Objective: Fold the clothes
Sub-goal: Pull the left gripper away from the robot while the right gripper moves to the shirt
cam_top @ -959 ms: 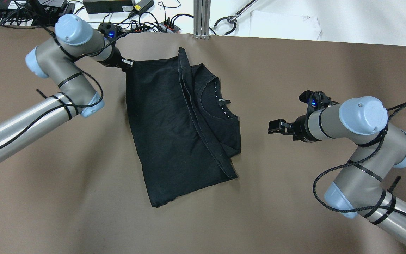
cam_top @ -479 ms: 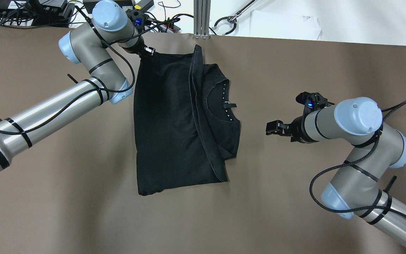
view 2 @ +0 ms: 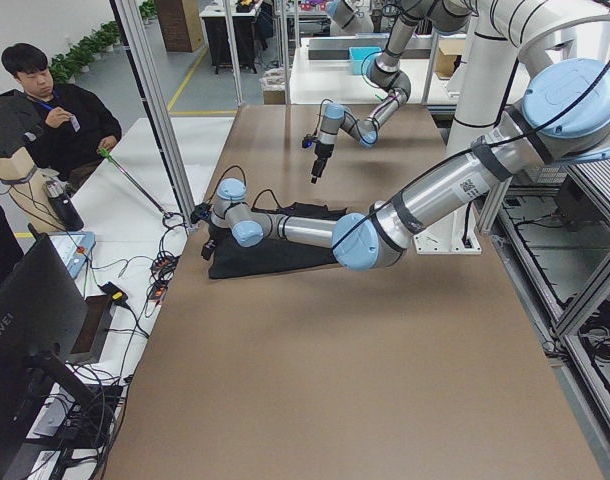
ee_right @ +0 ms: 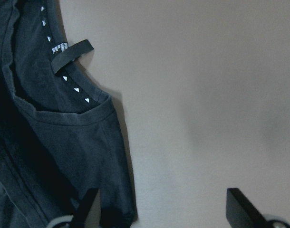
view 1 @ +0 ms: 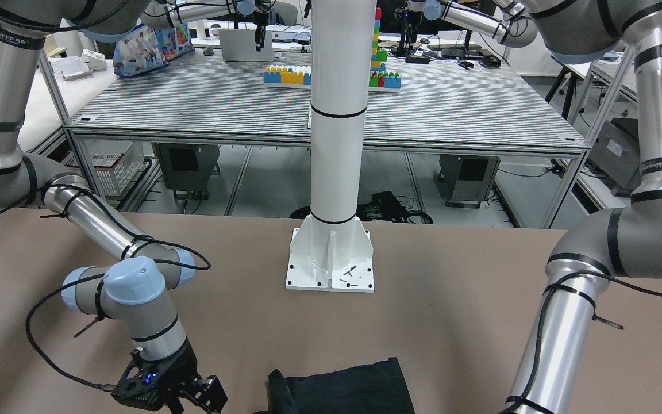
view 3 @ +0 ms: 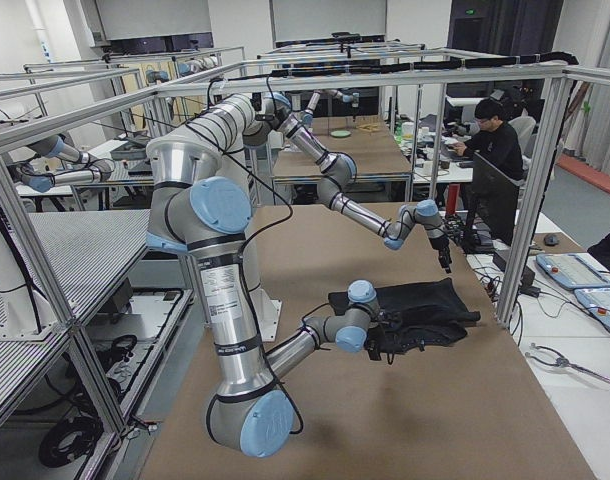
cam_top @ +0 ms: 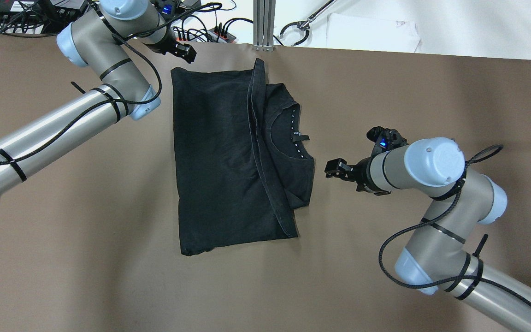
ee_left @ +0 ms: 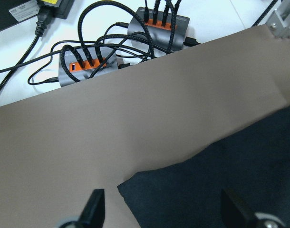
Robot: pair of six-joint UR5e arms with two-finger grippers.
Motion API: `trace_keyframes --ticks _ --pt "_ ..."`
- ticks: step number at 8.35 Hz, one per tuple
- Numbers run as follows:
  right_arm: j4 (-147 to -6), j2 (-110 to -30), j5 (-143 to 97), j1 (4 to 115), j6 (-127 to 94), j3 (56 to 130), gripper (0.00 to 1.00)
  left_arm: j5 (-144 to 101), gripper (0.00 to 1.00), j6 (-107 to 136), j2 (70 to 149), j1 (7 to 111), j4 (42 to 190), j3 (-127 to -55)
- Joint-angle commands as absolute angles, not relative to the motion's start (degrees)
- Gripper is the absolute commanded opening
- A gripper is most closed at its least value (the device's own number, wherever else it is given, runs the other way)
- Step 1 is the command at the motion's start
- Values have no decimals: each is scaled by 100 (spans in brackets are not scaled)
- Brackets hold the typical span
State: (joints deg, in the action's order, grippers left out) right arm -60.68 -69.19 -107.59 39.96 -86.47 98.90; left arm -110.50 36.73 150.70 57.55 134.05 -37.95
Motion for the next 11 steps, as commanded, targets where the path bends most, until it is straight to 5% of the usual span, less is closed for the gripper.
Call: trace_keyframes --ticks 1,3,5,11 --pt "-6003 -6662 -9830 3202 -10672 9756 90 -11162 100 3674 14757 5810 13403 -4201" --pt "-6020 -6583 -9100 2779 -11458 9747 84 -11162 100 3674 14748 5810 13403 -4210" --pt "-6021 -6557 -8834 2672 -11584 9738 66 -11162 100 3665 14669 5801 13403 -4289" --pt "-6029 -6284 -8719 2663 -11584 9299 58 -11162 100 3700 14502 5783 13395 -4553"
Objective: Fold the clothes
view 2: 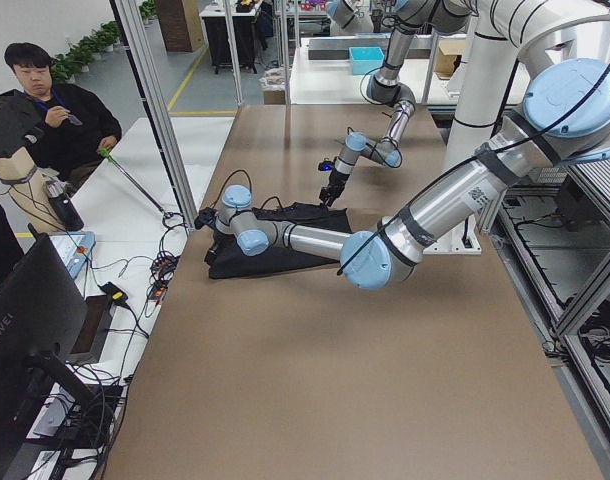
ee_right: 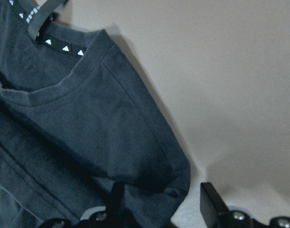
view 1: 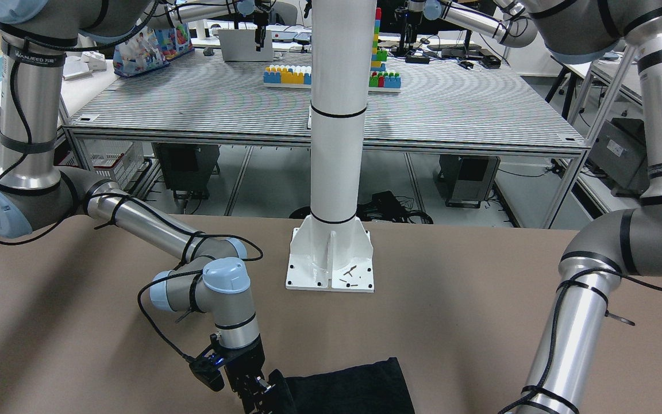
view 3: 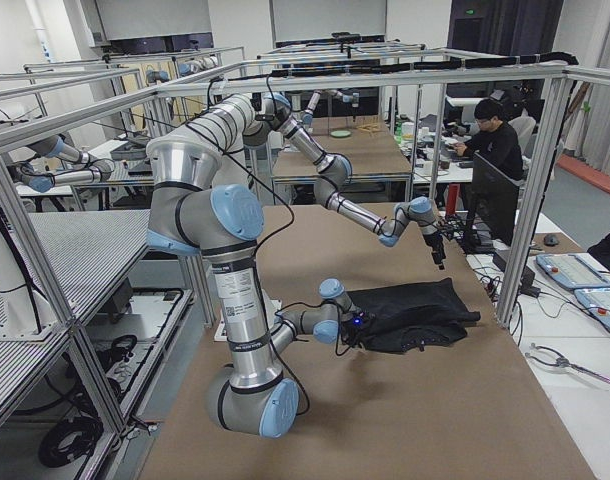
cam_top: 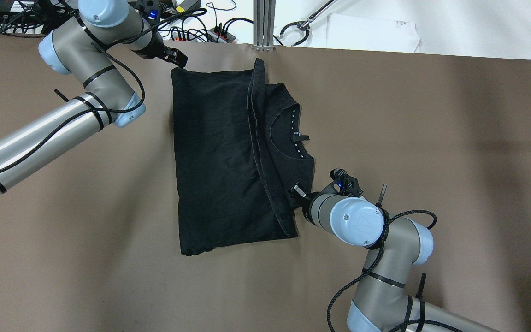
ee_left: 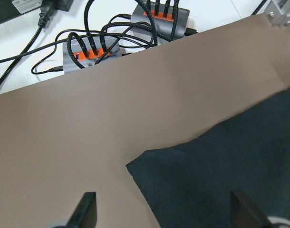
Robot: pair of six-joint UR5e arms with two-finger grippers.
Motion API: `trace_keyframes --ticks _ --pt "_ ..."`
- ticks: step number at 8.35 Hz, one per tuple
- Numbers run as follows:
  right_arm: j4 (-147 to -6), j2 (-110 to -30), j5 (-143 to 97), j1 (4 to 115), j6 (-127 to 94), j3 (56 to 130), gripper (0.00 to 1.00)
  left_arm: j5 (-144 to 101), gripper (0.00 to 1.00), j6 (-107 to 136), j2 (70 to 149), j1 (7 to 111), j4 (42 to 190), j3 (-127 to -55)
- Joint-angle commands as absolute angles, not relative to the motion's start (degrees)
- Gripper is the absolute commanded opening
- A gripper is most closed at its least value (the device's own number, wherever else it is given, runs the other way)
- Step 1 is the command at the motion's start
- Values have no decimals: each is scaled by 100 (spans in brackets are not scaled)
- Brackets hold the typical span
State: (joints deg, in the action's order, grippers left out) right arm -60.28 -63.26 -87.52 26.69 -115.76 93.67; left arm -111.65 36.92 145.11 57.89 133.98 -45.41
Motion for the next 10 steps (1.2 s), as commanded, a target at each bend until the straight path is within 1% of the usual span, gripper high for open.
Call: trace_keyframes --ticks 1,2,3,5,6,7,8,9,10 --pt "-6012 -6284 -8719 2672 -11584 9308 44 -11162 100 3700 14502 5783 13395 -4553" --pt "-6012 -6284 -8727 2663 -11584 9308 19 -11162 100 3709 14502 5783 13395 -4553" --pt "-6020 -6284 -8728 2672 -11575 9334 0 -11145 100 3744 14502 5766 13395 -4553" --pt "-5994 -6328 -8745 2654 -11619 9404 0 -11162 100 3762 14502 5766 13395 -4570" --pt "-5985 -6450 -8745 2515 -11619 9587 0 -11162 100 3762 14502 5766 13386 -4579" --pt "-5985 -6582 -8736 2401 -11619 9859 0 -11162 100 3762 14502 5766 13386 -4588" --pt "-5994 -6861 -8719 2208 -11628 10314 0 -11162 100 3770 14493 5766 13394 -4605" --pt "-5994 -7230 -8658 1962 -11628 10745 0 -11162 100 3771 14389 5757 13386 -4762" --pt "-5994 -7477 -8518 1838 -11619 10993 0 -11162 100 3779 14257 5757 13386 -4946"
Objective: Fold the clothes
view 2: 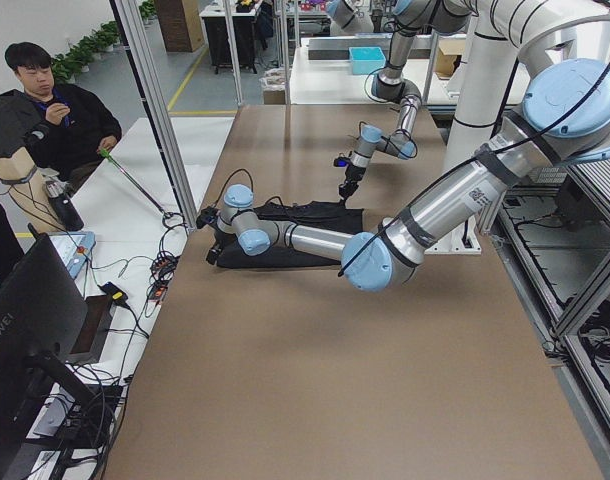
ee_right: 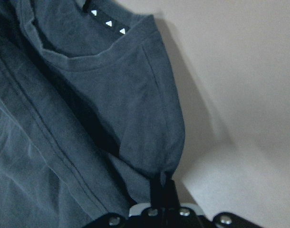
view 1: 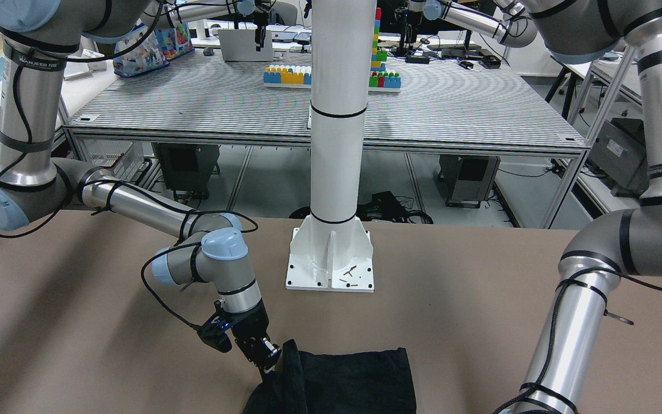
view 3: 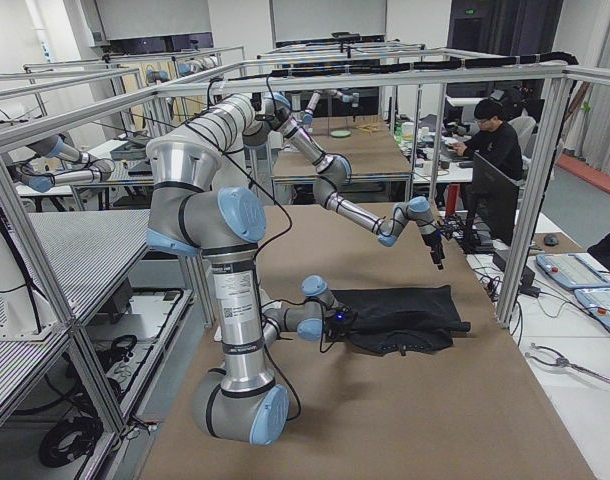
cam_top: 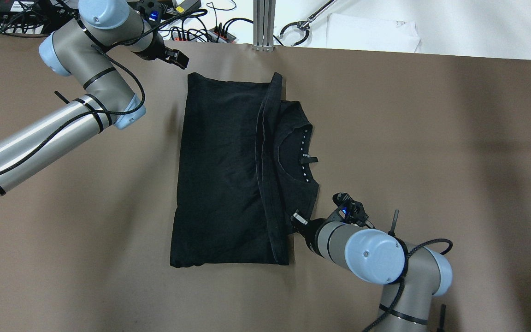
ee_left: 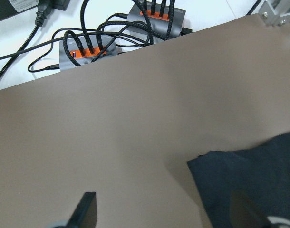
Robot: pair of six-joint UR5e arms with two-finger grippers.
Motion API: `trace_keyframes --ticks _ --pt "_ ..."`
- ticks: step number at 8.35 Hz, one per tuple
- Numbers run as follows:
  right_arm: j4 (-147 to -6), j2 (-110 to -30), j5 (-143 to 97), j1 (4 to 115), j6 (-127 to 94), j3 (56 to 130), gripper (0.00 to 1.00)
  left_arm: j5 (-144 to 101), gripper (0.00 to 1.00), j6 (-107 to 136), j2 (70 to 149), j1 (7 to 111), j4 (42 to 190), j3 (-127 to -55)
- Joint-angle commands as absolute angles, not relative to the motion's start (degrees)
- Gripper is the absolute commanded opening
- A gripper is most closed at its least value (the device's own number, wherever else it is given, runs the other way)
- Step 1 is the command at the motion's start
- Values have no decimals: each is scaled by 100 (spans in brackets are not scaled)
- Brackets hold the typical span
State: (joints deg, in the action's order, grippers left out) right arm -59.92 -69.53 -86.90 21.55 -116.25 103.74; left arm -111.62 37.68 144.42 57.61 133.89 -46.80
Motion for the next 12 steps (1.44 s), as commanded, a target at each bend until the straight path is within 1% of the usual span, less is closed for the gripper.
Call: trace_keyframes --ticks 1,3,4,5,6,8,9,11,12 --pt "-5994 -7645 -8534 1837 -11593 11117 0 -11162 100 3779 14204 5757 13386 -5018" --pt "-5994 -7673 -8517 1837 -11549 11109 0 -11162 100 3779 14177 5757 13386 -5053" --pt "-6003 -7655 -8525 1837 -11523 11109 8 -11162 100 3771 14159 5757 13386 -5062" --pt "-6055 -7647 -8569 1898 -11435 11109 61 -11162 100 3771 14159 5757 13386 -5062" --pt "-6082 -7620 -8578 1933 -10834 11135 93 -11162 100 3771 14159 5757 13386 -5063" --pt "-6117 -7516 -8622 2283 -10163 11136 94 -11171 100 3771 14142 5757 13386 -5063" --pt "-6309 -7288 -8631 2503 -9882 11066 94 -11171 100 3771 14142 5748 13386 -5063" --pt "-7282 -6420 -8631 2750 -9607 10681 94 -11171 100 3771 14142 5748 13395 -5071" --pt "-7356 -6155 -8648 2864 -9589 10348 94 -11171 100 3771 14142 5748 13395 -5071"
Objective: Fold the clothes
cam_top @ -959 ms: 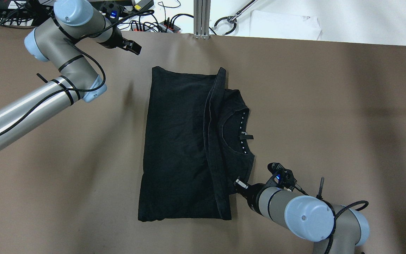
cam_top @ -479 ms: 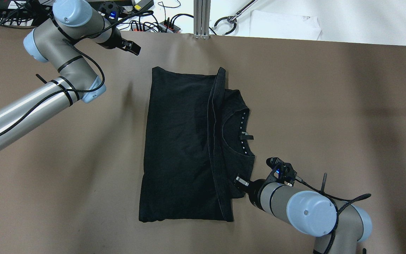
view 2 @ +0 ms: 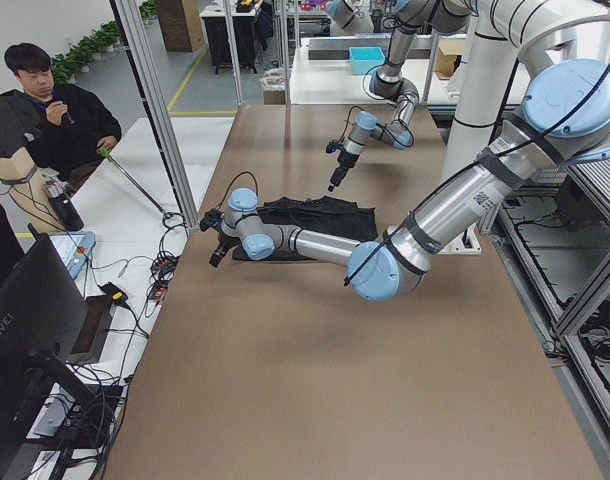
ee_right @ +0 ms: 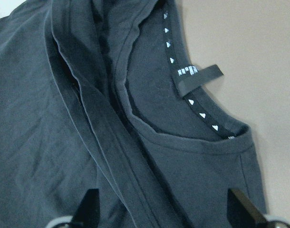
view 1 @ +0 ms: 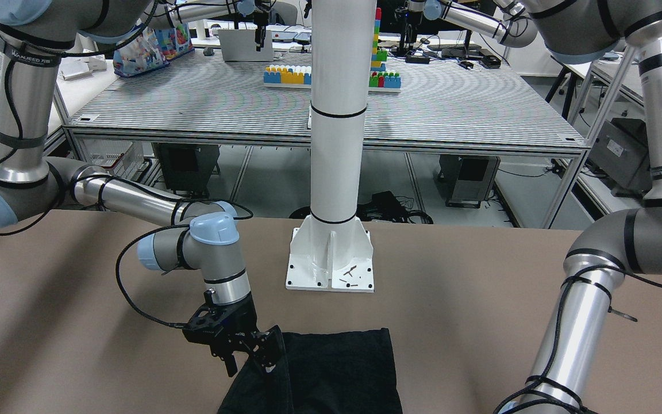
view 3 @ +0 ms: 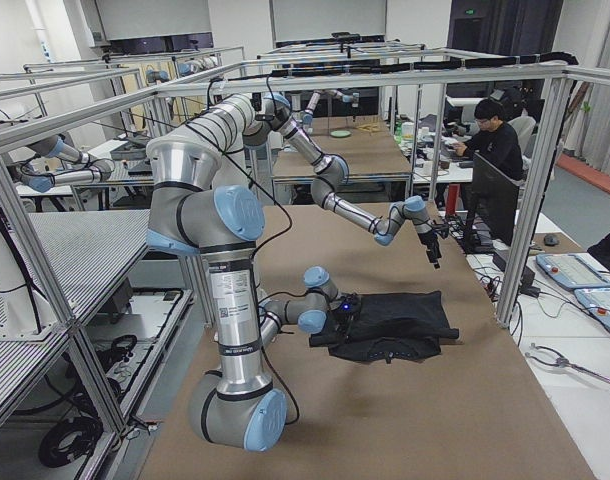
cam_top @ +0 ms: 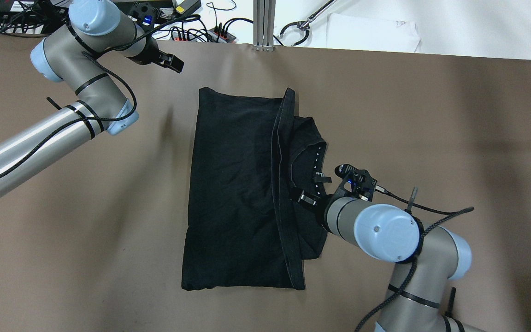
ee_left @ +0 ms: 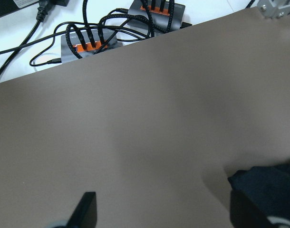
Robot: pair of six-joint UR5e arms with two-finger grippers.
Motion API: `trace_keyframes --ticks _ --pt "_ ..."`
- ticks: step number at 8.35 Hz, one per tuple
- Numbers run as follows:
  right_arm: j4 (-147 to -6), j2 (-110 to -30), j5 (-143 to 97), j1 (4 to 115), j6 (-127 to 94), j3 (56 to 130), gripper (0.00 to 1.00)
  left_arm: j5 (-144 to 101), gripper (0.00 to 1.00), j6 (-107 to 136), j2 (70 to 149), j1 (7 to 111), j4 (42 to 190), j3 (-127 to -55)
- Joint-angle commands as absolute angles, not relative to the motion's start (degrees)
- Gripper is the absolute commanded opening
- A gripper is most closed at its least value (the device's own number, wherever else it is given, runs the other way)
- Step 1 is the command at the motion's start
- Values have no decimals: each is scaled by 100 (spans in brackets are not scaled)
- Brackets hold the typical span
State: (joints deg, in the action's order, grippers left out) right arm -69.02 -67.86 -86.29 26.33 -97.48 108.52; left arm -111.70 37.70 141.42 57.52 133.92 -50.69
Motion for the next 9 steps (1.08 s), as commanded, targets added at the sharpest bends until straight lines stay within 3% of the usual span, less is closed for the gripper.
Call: trace_keyframes --ticks 1,7,9 --pt "-7374 -5857 -8675 2926 -9363 9945 94 -11171 100 3771 14142 5748 13395 -5071" --pt "-8367 -4527 -9009 3217 -8570 8237 92 -11171 100 3779 14054 5748 13395 -5186" --pt "-8376 -4474 -9009 3225 -8490 8227 76 -11171 100 3788 14045 5748 13395 -5186"
